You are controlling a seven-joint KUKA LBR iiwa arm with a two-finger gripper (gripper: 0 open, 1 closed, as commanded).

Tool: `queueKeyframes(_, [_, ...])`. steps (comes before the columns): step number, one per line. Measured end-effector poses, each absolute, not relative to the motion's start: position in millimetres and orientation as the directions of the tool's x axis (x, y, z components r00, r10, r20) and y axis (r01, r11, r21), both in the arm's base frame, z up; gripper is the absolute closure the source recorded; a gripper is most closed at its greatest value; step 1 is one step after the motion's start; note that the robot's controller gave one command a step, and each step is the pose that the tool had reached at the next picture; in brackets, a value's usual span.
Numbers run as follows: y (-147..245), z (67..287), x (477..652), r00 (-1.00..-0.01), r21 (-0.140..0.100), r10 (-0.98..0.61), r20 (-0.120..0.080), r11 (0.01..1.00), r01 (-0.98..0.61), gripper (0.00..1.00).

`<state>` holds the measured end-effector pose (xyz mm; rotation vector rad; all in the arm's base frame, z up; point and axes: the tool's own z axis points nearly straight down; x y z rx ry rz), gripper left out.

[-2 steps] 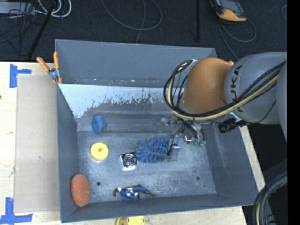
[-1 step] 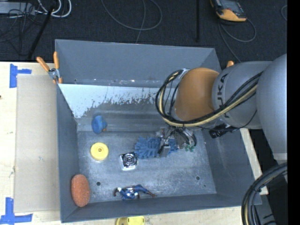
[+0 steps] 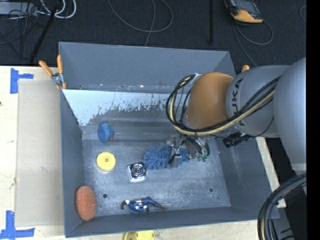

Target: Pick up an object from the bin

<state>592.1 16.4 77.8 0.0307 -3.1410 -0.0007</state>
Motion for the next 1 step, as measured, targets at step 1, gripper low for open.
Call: queueKeyframes(1, [20.4, 263.6, 589.2, -0.999, 0.0, -0.047, -0.01, 0.999, -0.047, 1.0])
